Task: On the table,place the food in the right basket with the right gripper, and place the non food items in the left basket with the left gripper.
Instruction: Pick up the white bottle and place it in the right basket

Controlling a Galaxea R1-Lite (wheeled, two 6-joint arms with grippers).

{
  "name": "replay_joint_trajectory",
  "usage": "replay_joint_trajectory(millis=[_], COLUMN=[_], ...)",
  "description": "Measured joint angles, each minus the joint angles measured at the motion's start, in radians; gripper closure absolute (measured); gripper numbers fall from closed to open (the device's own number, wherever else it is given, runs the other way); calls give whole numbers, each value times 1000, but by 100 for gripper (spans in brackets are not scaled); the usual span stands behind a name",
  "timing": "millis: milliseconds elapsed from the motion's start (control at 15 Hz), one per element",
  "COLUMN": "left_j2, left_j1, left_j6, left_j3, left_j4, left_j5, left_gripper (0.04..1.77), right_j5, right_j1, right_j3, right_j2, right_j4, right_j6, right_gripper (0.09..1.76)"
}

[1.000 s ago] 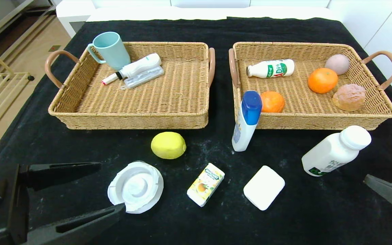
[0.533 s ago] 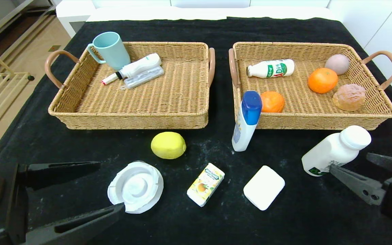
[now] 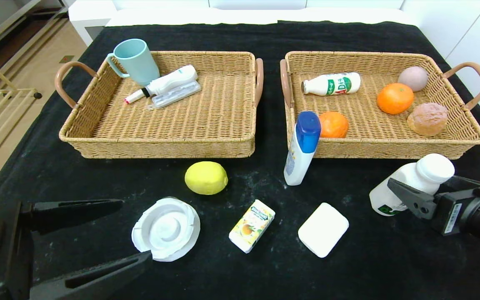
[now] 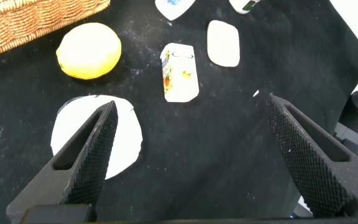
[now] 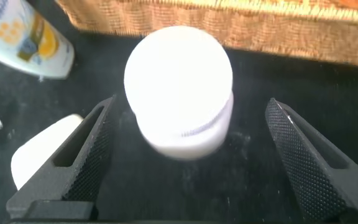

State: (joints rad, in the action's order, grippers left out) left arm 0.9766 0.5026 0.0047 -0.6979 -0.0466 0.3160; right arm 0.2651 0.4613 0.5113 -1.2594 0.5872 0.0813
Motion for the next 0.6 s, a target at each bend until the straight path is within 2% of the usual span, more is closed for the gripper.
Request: replay_joint_trajectory(millis=[600], left_j2=[-11], left_j1=[0], left_j6=[10], left_j3=[1], left_j4=[-7], left_j5=[0], left_gripper=[9], right_j5=[31], right_j1=[0], right_j3=[-8], right_j2=[-80], right_j4=[130], right_j6=[10], right_gripper=[14])
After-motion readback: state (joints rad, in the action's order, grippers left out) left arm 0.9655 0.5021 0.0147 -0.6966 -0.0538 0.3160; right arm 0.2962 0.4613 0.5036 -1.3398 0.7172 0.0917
